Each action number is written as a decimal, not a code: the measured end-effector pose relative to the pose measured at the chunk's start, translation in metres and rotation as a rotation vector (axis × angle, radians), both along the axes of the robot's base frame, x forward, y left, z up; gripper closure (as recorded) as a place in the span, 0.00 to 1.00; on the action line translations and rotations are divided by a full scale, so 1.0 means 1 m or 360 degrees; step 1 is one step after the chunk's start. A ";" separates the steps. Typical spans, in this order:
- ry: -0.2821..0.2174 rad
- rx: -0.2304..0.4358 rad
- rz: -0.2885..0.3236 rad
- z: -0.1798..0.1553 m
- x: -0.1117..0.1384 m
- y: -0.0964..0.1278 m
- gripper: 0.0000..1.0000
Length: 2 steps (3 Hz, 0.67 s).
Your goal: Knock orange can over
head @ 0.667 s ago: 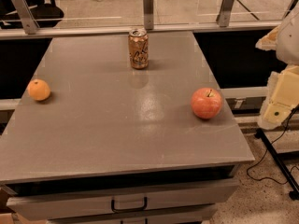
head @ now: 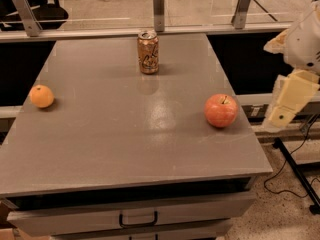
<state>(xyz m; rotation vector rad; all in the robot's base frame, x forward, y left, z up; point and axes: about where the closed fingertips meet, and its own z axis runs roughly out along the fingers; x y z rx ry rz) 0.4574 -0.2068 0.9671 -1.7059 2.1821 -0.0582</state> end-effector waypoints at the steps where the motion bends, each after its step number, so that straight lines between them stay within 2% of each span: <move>1: -0.0080 0.0176 0.0059 -0.011 0.053 0.032 0.00; 2: -0.0157 0.0359 0.0139 -0.004 0.104 0.077 0.00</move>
Offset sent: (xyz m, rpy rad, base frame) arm 0.1582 0.1253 0.0085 0.3511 -0.1531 0.1427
